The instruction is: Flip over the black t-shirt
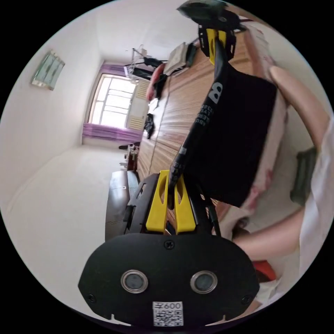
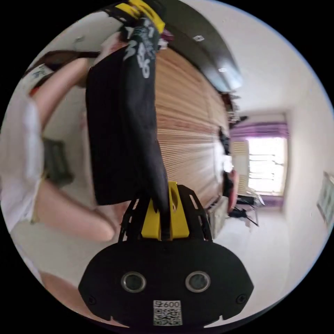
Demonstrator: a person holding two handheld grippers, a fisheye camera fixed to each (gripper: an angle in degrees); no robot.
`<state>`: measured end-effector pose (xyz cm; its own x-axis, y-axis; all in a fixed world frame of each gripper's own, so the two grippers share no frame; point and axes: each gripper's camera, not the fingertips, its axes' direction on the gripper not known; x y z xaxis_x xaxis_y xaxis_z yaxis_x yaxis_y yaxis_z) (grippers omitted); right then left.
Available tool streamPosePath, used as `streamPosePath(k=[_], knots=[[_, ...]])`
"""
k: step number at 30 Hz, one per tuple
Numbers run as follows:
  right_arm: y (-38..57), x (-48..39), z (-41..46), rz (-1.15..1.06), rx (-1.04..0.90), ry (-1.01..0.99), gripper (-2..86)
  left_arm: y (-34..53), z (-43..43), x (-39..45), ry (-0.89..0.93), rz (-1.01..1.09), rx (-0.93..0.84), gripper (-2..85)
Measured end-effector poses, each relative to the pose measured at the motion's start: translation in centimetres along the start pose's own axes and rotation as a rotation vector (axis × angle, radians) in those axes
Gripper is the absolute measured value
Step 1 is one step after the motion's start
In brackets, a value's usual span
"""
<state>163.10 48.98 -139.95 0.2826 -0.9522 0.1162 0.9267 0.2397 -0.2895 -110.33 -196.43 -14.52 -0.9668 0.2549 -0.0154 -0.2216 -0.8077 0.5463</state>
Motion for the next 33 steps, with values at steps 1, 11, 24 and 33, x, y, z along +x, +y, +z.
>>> streamPosePath(k=[1, 11, 24, 33], knots=[[-0.8, 1.8, 0.3, 0.105, 0.031, 0.121, -0.8, -0.6, 1.7, -2.0, -0.024, -0.074, -0.006, 0.9], [-2.8, -2.6, -1.8, 0.141, 0.067, 0.245, -0.8, 0.6, 5.2, -2.4, -0.051, -0.259, -0.026, 0.7], [-0.3, -8.0, -7.0, 0.010, 0.083, 0.056, -0.8, 3.2, 3.2, 0.0, 0.076, -0.139, 0.005, 0.7], [-2.9, -4.6, 3.0, 0.088, 0.025, 0.299, -0.8, -0.4, 13.9, -1.1, -0.122, -0.169, 0.040, 0.9]])
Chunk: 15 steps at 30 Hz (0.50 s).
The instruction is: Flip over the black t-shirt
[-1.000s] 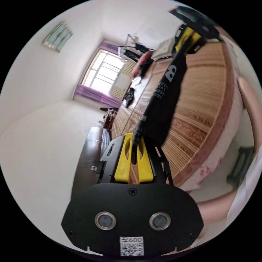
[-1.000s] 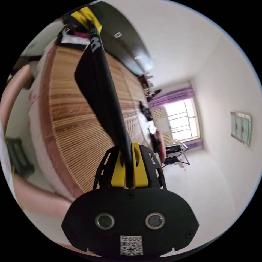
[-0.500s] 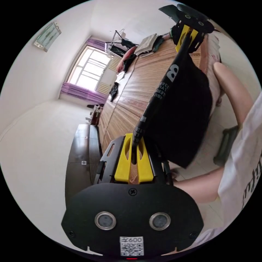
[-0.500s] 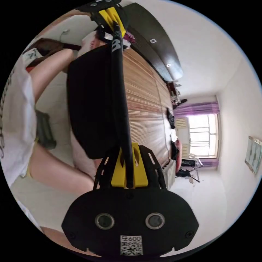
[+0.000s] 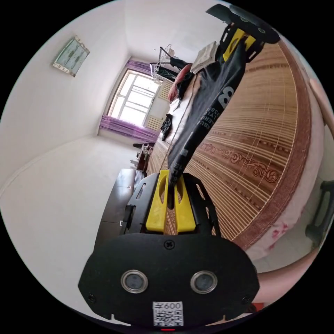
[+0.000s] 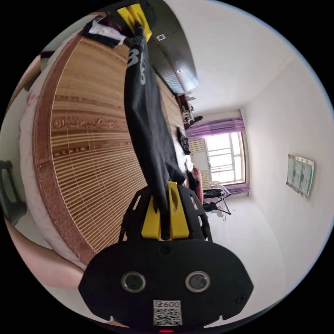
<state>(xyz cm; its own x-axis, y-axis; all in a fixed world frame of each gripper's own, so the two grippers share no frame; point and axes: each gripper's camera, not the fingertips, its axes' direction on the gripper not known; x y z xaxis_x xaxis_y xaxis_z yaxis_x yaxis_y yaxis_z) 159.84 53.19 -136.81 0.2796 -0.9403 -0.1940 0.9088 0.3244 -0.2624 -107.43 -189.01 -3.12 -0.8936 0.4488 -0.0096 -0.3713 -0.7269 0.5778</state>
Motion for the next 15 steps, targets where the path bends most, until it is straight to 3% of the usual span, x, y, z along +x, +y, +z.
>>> streamPosePath(k=[3, 8, 11, 15], knots=[[0.3, -4.8, 2.8, -0.028, -0.038, -0.055, -0.8, 1.5, 3.3, 5.5, -0.005, 0.050, -0.030, 0.9], [4.6, -14.3, 0.2, -0.136, -0.043, -0.181, -0.8, 8.5, 3.3, 17.7, 0.211, 0.148, -0.076, 1.2], [6.8, -16.7, -2.1, -0.195, -0.011, -0.013, -0.8, 10.9, 0.6, 22.4, 0.007, 0.256, -0.042, 1.7], [8.3, -13.2, -2.9, -0.053, -0.038, -0.098, -0.8, 11.6, -0.1, 23.1, -0.004, 0.245, -0.056, 1.9]])
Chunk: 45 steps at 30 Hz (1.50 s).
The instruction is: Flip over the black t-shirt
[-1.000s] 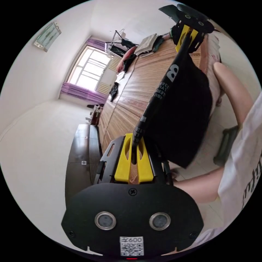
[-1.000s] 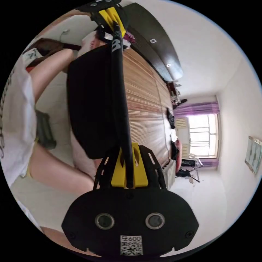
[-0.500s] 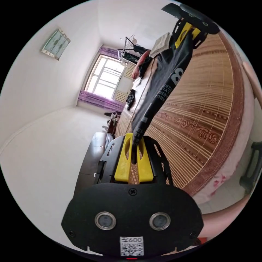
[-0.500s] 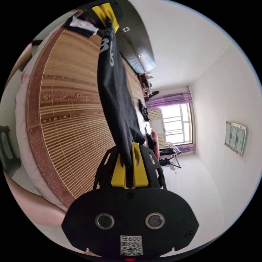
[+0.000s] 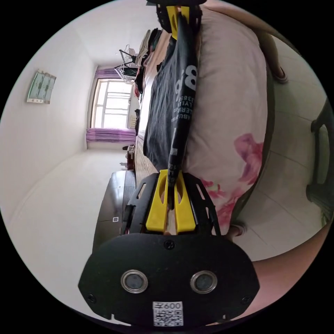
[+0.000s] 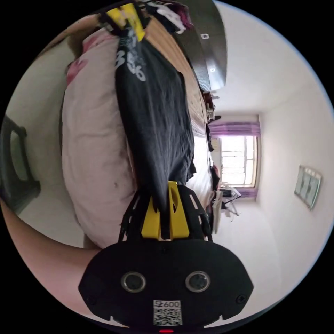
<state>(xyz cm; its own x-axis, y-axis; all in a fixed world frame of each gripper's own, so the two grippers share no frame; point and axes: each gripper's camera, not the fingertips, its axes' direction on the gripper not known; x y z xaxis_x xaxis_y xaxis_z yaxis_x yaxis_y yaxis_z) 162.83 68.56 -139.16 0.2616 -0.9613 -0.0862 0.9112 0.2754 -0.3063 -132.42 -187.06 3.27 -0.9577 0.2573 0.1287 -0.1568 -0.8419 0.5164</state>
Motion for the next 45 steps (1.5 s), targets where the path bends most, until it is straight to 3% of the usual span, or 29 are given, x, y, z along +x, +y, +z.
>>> streamPosePath(k=[2, 6, 9, 11, 13, 15, 17, 18, 20, 22, 25, 29, 32, 36, 38, 39, 41, 42, 43, 45], knots=[[1.9, 3.1, -0.6, 0.112, 0.010, -0.083, -0.7, 0.6, 0.1, -0.3, 0.024, -0.033, 0.018, 2.0], [5.4, 6.1, -0.9, 0.131, -0.016, -0.076, -0.4, 1.1, 0.5, -0.1, 0.021, -0.031, 0.024, 1.9], [10.0, 9.9, 1.1, 0.180, -0.195, -0.049, -0.7, 1.6, 1.1, -0.2, 0.020, -0.039, 0.023, 1.5], [15.3, 14.7, 2.8, 0.293, -0.323, -0.046, -0.8, 2.0, 1.7, -0.6, 0.041, -0.072, 0.016, 1.3], [18.2, 20.2, 2.3, 0.491, -0.261, -0.104, -0.8, 2.3, 2.1, -0.7, 0.042, -0.077, 0.015, 1.2], [19.4, 25.7, 1.2, 0.671, -0.066, -0.260, -0.8, 2.6, 2.4, -0.4, 0.024, -0.059, 0.018, 1.1], [18.7, 31.2, 1.2, 0.782, 0.306, -0.577, -0.8, 3.0, 2.9, -0.2, 0.011, -0.048, 0.015, 1.1], [18.0, 32.3, 1.9, 0.794, 0.373, -0.675, -0.8, 3.0, 3.0, -0.3, 0.011, -0.050, 0.014, 1.0], [13.4, 35.9, 6.6, 0.739, 0.520, -1.178, -0.8, 3.4, 3.4, -0.4, 0.014, -0.060, 0.012, 1.0], [9.6, 37.6, 10.9, 0.700, 0.578, -1.481, -0.8, 3.7, 3.8, -0.4, 0.018, -0.081, 0.007, 0.9], [3.2, 39.2, 17.9, 0.653, 0.444, -1.713, -0.8, 4.2, 4.3, 0.0, -0.003, -0.080, 0.007, 0.9], [-2.0, 41.1, 25.8, 0.614, 0.161, -1.806, -0.8, 4.7, 5.0, 0.4, -0.029, -0.058, 0.005, 0.9], [-1.4, 44.2, 31.3, 0.720, 0.075, -1.908, -0.8, 5.2, 5.4, 0.4, -0.031, -0.062, 0.006, 0.9], [3.7, 50.3, 37.6, 1.107, 0.060, -1.831, -0.9, 5.8, 5.9, 0.3, -0.033, -0.072, 0.008, 1.0], [9.1, 55.0, 38.7, 1.465, 0.021, -1.439, -0.9, 6.2, 6.2, 0.4, -0.039, -0.078, 0.014, 1.0], [10.1, 56.0, 38.4, 1.506, -0.012, -1.320, -0.9, 6.3, 6.2, 0.4, -0.040, -0.081, 0.014, 1.0], [9.3, 59.3, 35.3, 1.333, -0.036, -0.967, -0.9, 6.6, 6.5, 0.3, -0.039, -0.092, 0.015, 1.0], [8.2, 59.7, 34.3, 1.248, -0.016, -0.934, -0.9, 6.7, 6.6, 0.3, -0.038, -0.095, 0.015, 1.0], [6.1, 59.9, 32.5, 1.109, 0.048, -0.944, -0.9, 6.8, 6.7, 0.3, -0.036, -0.101, 0.015, 1.0], [3.4, 59.6, 30.2, 0.990, 0.233, -1.152, -0.9, 7.0, 6.9, 0.3, -0.036, -0.107, 0.017, 1.0]])
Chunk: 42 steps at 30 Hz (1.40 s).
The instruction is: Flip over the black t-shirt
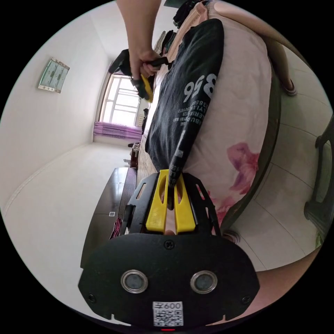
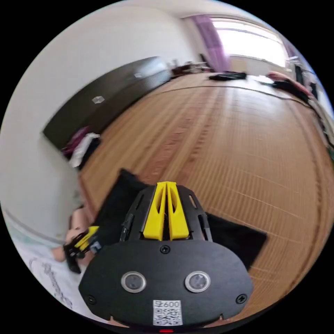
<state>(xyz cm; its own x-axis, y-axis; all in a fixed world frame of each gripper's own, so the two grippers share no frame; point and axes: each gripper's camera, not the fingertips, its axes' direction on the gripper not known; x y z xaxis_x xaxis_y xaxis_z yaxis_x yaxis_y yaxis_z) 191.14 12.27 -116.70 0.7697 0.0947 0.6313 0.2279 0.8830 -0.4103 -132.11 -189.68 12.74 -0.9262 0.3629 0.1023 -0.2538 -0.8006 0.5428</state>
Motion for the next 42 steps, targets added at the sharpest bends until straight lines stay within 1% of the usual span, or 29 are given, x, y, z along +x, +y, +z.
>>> streamPosePath(k=[1, 2, 3, 4, 5, 7, 9, 10, 11, 12, 13, 14, 16, 17, 18, 20, 22, 24, 27, 29, 31, 33, 34, 37, 39, 41, 42], knots=[[-0.3, -1.8, 1.3, -0.046, -0.042, -0.237, -0.9, 0.2, 0.1, 0.0, -0.003, 0.003, 0.002, 1.0], [-0.6, -3.4, 3.2, -0.073, -0.108, -0.430, -0.9, 0.3, 0.2, 0.0, -0.005, 0.007, 0.003, 1.0], [-0.6, -4.3, 4.3, -0.084, -0.146, -0.489, -0.9, 0.3, 0.2, 0.0, -0.004, 0.008, 0.002, 1.0], [-0.5, -6.1, 6.6, -0.107, -0.229, -0.513, -0.9, 0.4, 0.3, 0.0, -0.005, 0.015, 0.001, 1.0], [-0.3, -7.9, 8.7, -0.159, -0.327, -0.488, -0.8, 0.5, 0.4, 0.0, -0.005, 0.022, 0.000, 1.0], [-0.2, -9.2, 10.8, -0.221, -0.431, -0.436, -0.8, 0.6, 0.5, 0.0, -0.007, 0.023, -0.002, 1.0], [-1.1, -7.1, 11.3, -0.118, -0.423, -0.487, -0.8, 0.7, 0.5, 0.0, -0.012, 0.027, -0.003, 1.0], [-1.7, -4.1, 11.2, 0.034, -0.395, -0.529, -0.8, 0.8, 0.6, 0.1, -0.017, 0.024, -0.004, 1.0], [-2.0, -0.5, 10.4, 0.203, -0.313, -0.570, -0.8, 0.8, 0.6, 0.1, -0.017, 0.022, -0.007, 1.0], [-1.9, 1.2, 9.7, 0.273, -0.261, -0.578, -0.8, 0.8, 0.6, 0.1, -0.018, 0.022, -0.009, 1.0], [-1.5, 4.5, 8.2, 0.401, -0.156, -0.594, -0.8, 0.9, 0.6, 0.1, -0.020, 0.022, -0.009, 1.0], [-0.7, 7.4, 6.6, 0.512, -0.062, -0.571, -0.8, 0.9, 0.6, 0.1, -0.023, 0.025, -0.009, 0.9], [0.7, 10.2, 3.6, 0.600, 0.075, -0.487, -0.8, 1.0, 0.7, 0.2, -0.028, 0.027, -0.010, 0.9], [1.4, 11.4, 1.9, 0.626, 0.122, -0.410, -0.8, 1.0, 0.6, 0.3, -0.033, 0.031, -0.010, 0.9], [1.7, 11.7, 0.9, 0.627, 0.145, -0.360, -0.8, 1.0, 0.6, 0.3, -0.035, 0.033, -0.010, 0.9], [3.1, 12.3, -2.8, 0.607, 0.219, -0.156, -0.8, 1.1, 0.6, 0.2, -0.034, 0.028, -0.013, 0.9], [4.1, 12.0, -4.9, 0.569, 0.247, -0.020, -0.9, 1.1, 0.6, 0.2, -0.034, 0.027, -0.015, 0.9], [5.1, 11.3, -6.2, 0.511, 0.268, 0.018, -0.9, 1.1, 0.6, 0.2, -0.036, 0.028, -0.015, 0.8], [6.0, 9.9, -6.3, 0.400, 0.254, -0.024, -0.9, 1.2, 0.5, 0.2, -0.038, 0.028, -0.013, 0.8], [6.2, 9.1, -4.5, 0.341, 0.180, -0.096, -0.9, 1.2, 0.4, 0.2, -0.040, 0.036, -0.013, 0.8], [6.1, 9.3, -2.2, 0.367, 0.097, -0.172, -0.9, 1.2, 0.3, 0.2, -0.041, 0.044, -0.014, 0.8], [6.2, 9.3, -0.8, 0.434, 0.071, -0.081, -0.9, 1.1, 0.2, 0.2, -0.042, 0.047, -0.016, 0.8], [6.2, 9.0, -0.3, 0.441, 0.070, 0.041, -0.9, 1.1, 0.1, 0.2, -0.045, 0.050, -0.017, 0.8], [6.0, 7.1, 0.6, 0.395, 0.083, 0.188, -0.9, 1.0, 0.0, 0.3, -0.053, 0.064, -0.021, 0.8], [6.0, 4.2, 1.4, 0.307, 0.096, 0.336, -0.9, 0.9, -0.1, 0.2, -0.052, 0.065, -0.028, 0.8], [6.5, -1.1, 3.2, 0.101, 0.065, 0.581, -0.9, 0.8, -0.3, 0.2, -0.053, 0.059, -0.029, 0.8], [6.8, -2.4, 3.8, 0.042, 0.048, 0.606, -0.9, 0.8, -0.3, 0.2, -0.055, 0.057, -0.029, 0.8]])
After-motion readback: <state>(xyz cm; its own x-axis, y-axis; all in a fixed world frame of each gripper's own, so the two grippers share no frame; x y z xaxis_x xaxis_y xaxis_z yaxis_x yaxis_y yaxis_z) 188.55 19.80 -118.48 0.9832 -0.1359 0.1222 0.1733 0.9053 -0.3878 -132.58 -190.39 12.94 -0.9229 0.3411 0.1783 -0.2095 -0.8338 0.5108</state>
